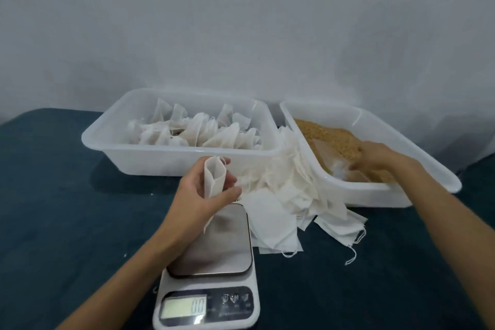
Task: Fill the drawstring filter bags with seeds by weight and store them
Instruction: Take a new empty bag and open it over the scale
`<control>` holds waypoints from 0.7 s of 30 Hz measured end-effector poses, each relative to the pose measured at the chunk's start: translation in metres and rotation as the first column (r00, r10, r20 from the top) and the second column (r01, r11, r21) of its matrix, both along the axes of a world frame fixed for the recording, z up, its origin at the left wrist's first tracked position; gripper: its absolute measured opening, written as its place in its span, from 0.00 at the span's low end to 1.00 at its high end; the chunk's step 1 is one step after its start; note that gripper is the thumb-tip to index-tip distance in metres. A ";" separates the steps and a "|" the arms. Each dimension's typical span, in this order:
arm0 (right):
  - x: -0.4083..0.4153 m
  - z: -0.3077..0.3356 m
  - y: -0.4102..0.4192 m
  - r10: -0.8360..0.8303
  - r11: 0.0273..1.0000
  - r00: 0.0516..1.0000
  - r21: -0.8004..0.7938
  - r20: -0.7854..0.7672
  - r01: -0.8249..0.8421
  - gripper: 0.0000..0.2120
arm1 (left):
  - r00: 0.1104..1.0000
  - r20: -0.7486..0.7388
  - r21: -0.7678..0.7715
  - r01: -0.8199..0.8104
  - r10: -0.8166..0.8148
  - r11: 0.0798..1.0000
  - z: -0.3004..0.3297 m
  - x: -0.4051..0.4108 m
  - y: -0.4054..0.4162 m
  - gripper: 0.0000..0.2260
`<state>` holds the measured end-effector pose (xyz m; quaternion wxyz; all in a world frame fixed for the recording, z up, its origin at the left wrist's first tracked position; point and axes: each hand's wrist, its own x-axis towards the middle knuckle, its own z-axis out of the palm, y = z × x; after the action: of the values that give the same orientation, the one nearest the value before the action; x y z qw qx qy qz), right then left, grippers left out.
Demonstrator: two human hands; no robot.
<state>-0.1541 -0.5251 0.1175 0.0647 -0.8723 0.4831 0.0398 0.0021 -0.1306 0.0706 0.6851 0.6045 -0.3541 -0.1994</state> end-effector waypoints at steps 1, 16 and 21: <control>0.004 -0.002 -0.004 -0.001 0.999 0.998 0.036 -0.065 0.003 0.30 | 1.000 -0.020 -0.010 -0.001 0.001 1.000 0.000 0.001 0.000 0.20; -0.015 -0.002 -0.056 -0.213 0.883 0.972 -0.445 -0.097 0.149 0.16 | 0.999 -0.002 -0.036 -0.040 0.040 0.999 -0.002 0.000 -0.002 0.10; -0.015 -0.011 -0.057 -0.183 0.867 0.964 -0.494 -0.191 0.067 0.14 | 1.000 -0.008 -0.015 -0.030 0.030 0.999 -0.003 -0.001 -0.003 0.10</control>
<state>-0.1695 -0.5820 0.1065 -0.2095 -0.8166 0.5376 0.0149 0.0014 -0.1335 0.0680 0.6939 0.6038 -0.3438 -0.1889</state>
